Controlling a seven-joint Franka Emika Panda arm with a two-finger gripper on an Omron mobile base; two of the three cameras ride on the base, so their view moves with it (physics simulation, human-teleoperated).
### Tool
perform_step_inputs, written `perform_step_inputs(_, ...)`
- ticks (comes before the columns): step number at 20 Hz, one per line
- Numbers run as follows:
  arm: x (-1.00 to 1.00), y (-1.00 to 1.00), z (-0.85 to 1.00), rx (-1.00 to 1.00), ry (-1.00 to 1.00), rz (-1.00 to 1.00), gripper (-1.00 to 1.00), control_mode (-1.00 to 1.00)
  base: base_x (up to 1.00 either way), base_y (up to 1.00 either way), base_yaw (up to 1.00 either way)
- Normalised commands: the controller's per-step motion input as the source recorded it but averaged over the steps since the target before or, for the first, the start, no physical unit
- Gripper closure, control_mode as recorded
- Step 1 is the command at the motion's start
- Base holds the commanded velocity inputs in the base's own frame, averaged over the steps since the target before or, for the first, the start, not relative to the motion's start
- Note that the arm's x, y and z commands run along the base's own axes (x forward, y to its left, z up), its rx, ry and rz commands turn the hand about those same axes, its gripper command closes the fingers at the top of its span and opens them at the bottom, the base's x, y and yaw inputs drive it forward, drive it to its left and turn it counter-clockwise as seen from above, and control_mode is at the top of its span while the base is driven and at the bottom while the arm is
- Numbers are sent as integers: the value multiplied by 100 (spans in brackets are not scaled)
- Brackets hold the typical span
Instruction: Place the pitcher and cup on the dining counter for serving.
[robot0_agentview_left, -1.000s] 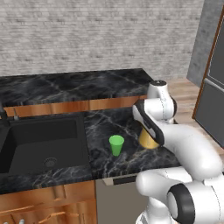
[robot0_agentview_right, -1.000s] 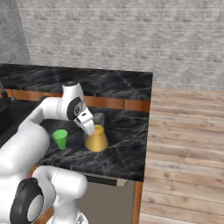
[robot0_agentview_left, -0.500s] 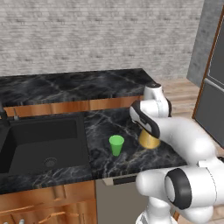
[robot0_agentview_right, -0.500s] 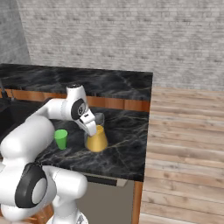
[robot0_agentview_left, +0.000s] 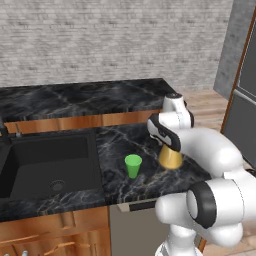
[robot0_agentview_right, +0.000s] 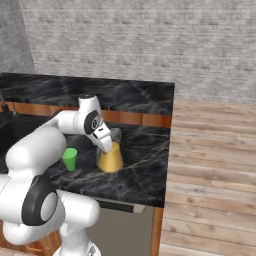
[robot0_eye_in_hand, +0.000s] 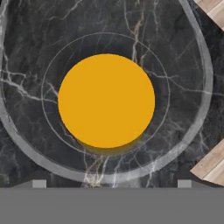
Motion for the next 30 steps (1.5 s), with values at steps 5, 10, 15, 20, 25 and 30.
perform_step_inputs(5,9,-6,-7,0,0,0,-100,-100,0,0,0)
perform_step_inputs(10,2,-4,-15,-1,0,0,100,-100,0,0,0)
perform_step_inputs(15,2,0,0,0,0,0,100,-100,0,0,0)
perform_step_inputs(20,0,0,0,0,0,0,100,-100,0,0,0)
perform_step_inputs(25,-13,0,21,0,-4,0,100,-100,0,0,0)
perform_step_inputs(30,-38,0,56,-1,-14,4,100,-100,0,0,0)
